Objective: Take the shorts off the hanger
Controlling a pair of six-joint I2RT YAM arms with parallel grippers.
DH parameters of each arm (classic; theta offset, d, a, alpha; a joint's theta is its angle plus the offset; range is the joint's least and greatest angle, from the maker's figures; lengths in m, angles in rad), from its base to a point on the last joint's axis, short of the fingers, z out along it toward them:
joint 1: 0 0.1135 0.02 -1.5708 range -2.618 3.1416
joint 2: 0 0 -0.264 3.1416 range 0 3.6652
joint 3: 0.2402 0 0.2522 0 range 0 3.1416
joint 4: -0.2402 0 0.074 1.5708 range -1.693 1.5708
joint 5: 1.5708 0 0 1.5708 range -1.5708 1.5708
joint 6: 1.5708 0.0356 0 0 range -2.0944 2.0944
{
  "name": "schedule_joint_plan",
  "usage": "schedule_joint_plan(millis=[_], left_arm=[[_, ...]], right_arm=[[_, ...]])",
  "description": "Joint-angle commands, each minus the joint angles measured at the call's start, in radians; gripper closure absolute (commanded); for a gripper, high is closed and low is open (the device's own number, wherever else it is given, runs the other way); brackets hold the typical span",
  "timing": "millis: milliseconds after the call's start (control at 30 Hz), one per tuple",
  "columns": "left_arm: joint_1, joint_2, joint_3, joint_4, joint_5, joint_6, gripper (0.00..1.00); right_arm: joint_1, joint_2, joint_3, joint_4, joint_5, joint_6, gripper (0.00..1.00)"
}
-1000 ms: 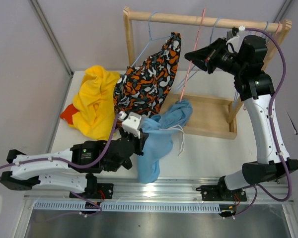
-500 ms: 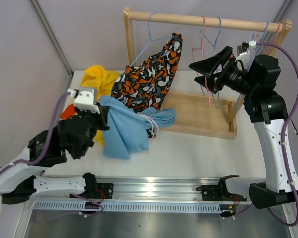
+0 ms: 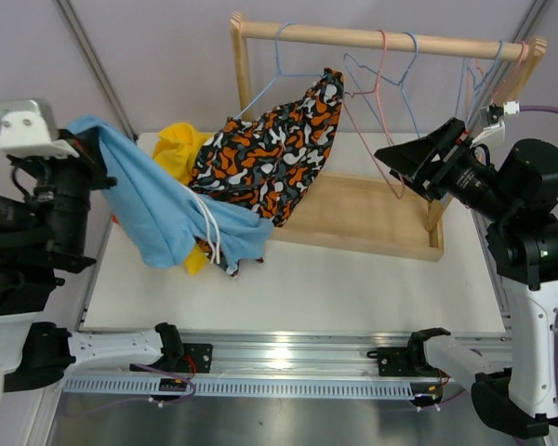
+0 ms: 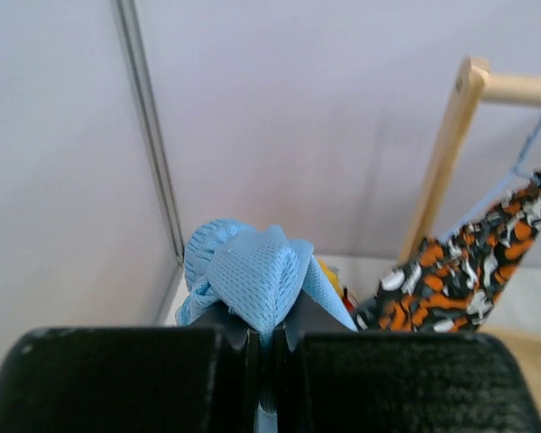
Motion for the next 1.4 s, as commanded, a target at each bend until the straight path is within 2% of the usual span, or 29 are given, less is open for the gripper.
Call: schedule_joint_plan(millis=[0,100,133,167,200,233,267,300,400,533,600,800,933,1067,1133,1300,1367], left_arm=[[0.01,0.092,0.105,0.249,-0.026,0.265,1.0],[0.025,0.141,0.124,0.154,0.0,0.243,1.0],[0.074,0.166,0.124,0.064,0.016,0.186,1.0],[0.117,0.18,0.148,-0.009,0.091,0.128,1.0],[0.242,0.212,0.163,-0.084,0.151,0.064,1.0],[0.316,0.229,0.202,-0.162,0.226,-0.074,1.0],[0.397,0.25,0.235,-0.274,0.371,-0.136,1.0],[0.51,0.267,0.236,-0.291,0.412,-0.179,1.0],[0.632,0.331,0.251,-0.311,0.469,-0.251,1.0],[0.79,0.474,0.486,-0.386,0.521,-0.349,1.0],[0.84,0.534,0.552,-0.358,0.523,-0.36,1.0],[0.861,0.679,0.673,-0.258,0.523,-0.356,1.0],[0.864,0.773,0.687,-0.146,0.665,-0.357,1.0],[0.894,0.897,0.687,-0.163,0.75,-0.434,1.0],[0.913,0.948,0.627,-0.147,0.78,-0.471,1.0],[0.935,0.97,0.347,-0.036,0.836,-0.529,1.0],[0.956,0.993,0.316,-0.052,0.888,-0.584,0.89]], right_arm=[[-0.004,-0.023,0.009,-0.026,0.02,-0.049,0.01],[-0.004,-0.033,-0.006,-0.032,0.019,-0.064,0.01],[-0.006,-0.035,-0.008,-0.033,0.016,-0.07,0.01],[-0.004,-0.04,-0.011,-0.035,0.016,-0.073,0.01],[-0.006,-0.041,-0.012,-0.038,0.014,-0.082,0.01],[-0.006,-0.043,-0.015,-0.038,0.008,-0.085,0.01],[-0.006,-0.044,-0.018,-0.036,0.005,-0.09,0.0],[-0.006,-0.047,-0.021,-0.036,0.002,-0.099,0.01],[-0.004,-0.056,-0.041,-0.038,0.0,-0.116,0.01],[-0.006,-0.061,-0.067,-0.043,-0.016,-0.137,0.01],[-0.007,-0.063,-0.078,-0.05,-0.019,-0.145,0.01],[-0.006,-0.084,-0.164,-0.038,-0.042,-0.157,0.01],[-0.006,-0.109,-0.222,-0.018,-0.032,-0.162,0.01],[-0.006,-0.122,-0.268,0.029,-0.044,-0.145,0.01],[-0.006,-0.118,-0.262,0.036,-0.065,-0.156,0.01],[-0.004,-0.072,-0.135,0.031,-0.131,-0.199,0.01],[-0.001,-0.058,-0.092,0.083,-0.163,-0.196,0.01]])
